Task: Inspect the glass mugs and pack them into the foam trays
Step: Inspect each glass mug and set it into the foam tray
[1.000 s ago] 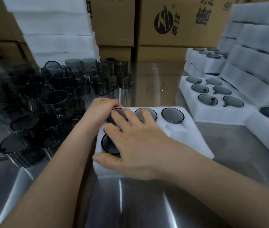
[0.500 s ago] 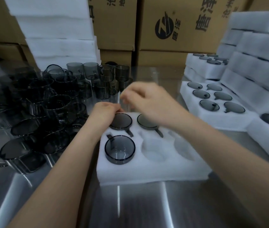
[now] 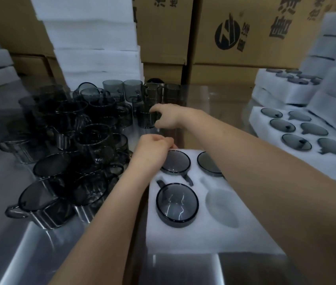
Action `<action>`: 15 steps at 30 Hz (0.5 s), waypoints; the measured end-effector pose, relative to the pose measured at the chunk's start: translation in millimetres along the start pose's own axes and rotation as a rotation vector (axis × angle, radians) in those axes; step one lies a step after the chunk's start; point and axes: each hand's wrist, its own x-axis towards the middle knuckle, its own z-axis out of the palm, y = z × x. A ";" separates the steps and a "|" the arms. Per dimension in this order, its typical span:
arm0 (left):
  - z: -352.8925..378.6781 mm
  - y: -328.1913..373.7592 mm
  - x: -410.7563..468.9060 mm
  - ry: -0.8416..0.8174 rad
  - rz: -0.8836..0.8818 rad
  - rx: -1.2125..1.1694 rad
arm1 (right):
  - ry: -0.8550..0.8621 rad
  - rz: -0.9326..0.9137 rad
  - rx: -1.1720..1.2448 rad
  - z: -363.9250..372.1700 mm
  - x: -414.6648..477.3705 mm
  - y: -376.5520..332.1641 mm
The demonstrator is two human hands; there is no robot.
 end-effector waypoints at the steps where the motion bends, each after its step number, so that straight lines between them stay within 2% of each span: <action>1: 0.1 -0.6 0.5 0.003 -0.001 0.003 | 0.019 0.002 -0.001 1.7 1.2 0.5; 7: 0.4 -1.4 1.5 0.012 -0.011 0.008 | 0.141 -0.001 0.013 4.0 -0.7 3.9; 15: 0.5 -2.4 2.1 0.020 -0.008 0.016 | 0.165 -0.011 -0.009 4.3 -5.5 3.5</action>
